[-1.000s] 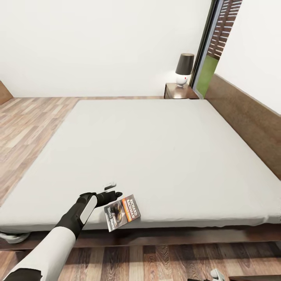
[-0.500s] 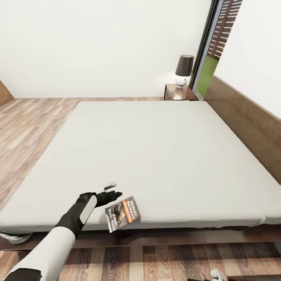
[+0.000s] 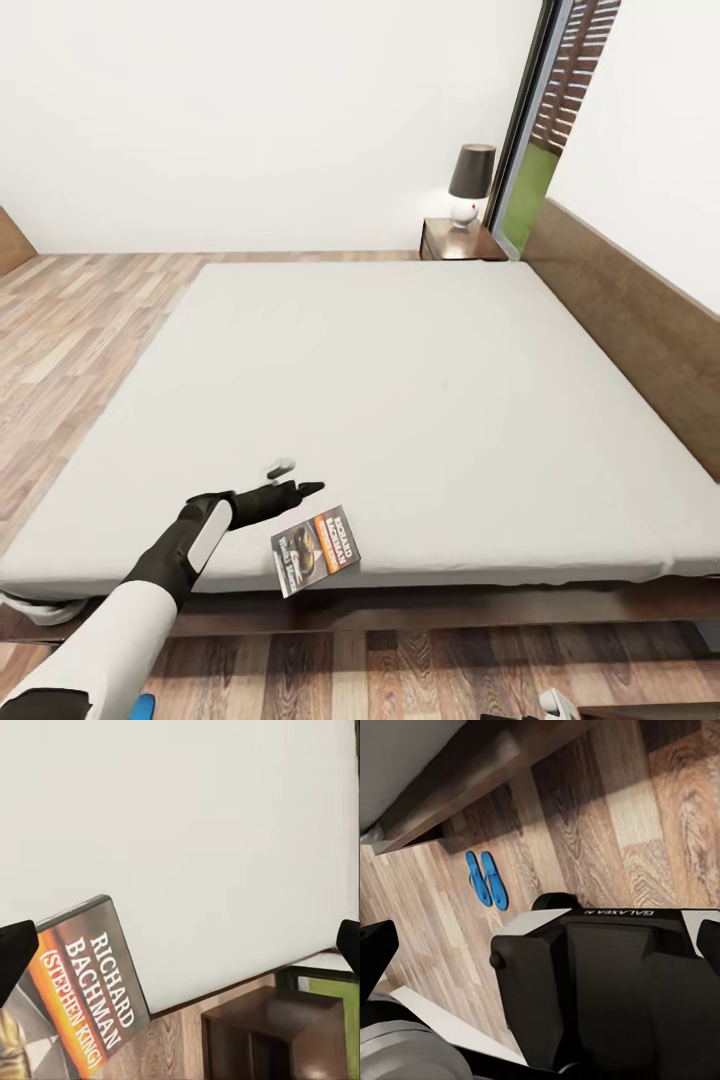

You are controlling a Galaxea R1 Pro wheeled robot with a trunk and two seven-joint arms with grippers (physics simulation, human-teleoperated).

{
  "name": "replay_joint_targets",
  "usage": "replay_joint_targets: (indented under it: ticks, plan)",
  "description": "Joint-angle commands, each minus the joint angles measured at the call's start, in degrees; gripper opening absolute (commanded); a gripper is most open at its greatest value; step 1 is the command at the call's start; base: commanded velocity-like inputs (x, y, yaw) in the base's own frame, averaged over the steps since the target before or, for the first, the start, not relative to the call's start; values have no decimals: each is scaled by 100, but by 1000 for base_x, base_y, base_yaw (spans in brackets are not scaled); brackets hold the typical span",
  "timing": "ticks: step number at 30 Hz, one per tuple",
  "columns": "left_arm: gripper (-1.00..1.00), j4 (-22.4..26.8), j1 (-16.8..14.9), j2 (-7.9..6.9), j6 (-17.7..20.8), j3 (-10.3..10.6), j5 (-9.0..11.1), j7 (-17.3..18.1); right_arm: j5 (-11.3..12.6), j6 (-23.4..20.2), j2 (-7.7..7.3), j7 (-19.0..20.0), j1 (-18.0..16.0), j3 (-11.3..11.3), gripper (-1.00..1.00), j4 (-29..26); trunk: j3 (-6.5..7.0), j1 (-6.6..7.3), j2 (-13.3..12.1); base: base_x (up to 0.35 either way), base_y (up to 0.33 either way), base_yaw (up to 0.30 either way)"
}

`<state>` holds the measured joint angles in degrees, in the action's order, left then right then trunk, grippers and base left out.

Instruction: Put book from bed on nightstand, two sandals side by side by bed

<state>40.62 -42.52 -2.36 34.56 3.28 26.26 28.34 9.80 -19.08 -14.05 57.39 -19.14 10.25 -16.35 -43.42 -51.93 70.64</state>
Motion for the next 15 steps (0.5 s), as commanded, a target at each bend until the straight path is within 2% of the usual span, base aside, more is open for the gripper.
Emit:
replay_joint_targets:
  ticks: [1,4,5,8,10,11,13,15]
  plan:
    - [100,4,-2,-36,38,15,39,39,39,-52,-1,13,-2,3,100,0,15,23,-39,0,0,0]
    - [100,-21,4,-142,84,15,44,291,39,-52,-1,16,-2,3,100,0,68,88,-159,0,0,0]
    - [100,-104,11,-213,102,15,43,471,39,-52,-1,17,-2,3,100,0,86,110,-200,0,0,0]
    - [100,-516,55,-430,112,15,28,1006,39,-52,-1,18,-2,3,100,0,140,176,-320,0,0,0]
    - [100,-1013,77,-612,68,15,2,1472,39,-52,-3,15,-2,3,100,0,176,220,-400,0,0,0]
    - [100,-1460,86,-753,-55,15,-15,1776,39,-52,-2,13,-2,3,100,0,194,242,-440,0,0,0]
    - [100,-1926,90,-894,-325,15,-24,2015,39,-52,-1,15,-2,3,100,0,230,286,-520,0,0,0]
    - [100,-2996,97,-1195,-1239,25,-32,2528,39,-52,-1,17,-2,3,100,0,266,330,-601,0,0,0]
